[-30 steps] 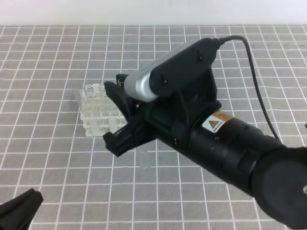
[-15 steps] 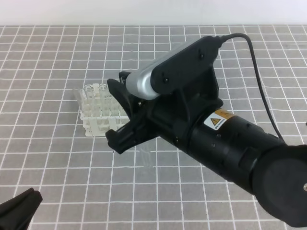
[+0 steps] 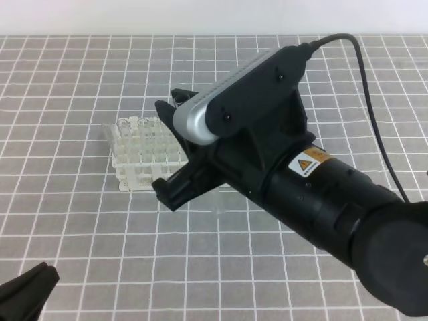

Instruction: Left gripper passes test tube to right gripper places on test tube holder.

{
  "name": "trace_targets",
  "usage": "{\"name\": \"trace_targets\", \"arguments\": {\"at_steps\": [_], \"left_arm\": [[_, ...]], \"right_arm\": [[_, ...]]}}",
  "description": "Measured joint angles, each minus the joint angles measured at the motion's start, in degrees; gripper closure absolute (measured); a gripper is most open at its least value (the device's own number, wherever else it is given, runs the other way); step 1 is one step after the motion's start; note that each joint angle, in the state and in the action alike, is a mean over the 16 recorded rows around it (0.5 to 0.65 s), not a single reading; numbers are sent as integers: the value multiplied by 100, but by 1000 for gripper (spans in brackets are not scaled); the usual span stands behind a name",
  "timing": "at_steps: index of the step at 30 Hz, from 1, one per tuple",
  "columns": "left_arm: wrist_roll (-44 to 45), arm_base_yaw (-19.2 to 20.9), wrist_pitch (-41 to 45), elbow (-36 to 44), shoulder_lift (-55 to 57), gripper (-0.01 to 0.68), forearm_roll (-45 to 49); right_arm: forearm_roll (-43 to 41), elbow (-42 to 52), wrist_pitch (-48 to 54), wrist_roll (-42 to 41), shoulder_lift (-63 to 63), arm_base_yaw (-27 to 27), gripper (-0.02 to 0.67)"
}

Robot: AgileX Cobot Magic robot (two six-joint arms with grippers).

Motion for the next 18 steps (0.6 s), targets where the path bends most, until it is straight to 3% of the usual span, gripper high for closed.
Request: {"name": "trace_targets", "arguments": {"at_steps": [6, 18], "left_arm": [[-5, -2, -12, -9, -5, 656, -3], [2, -1, 5, -5, -3, 656, -2]], "right_arm": [[-863, 109, 39, 810, -10, -477, 563], [-5272, 649, -998, 5483, 335, -2201, 563]]}}
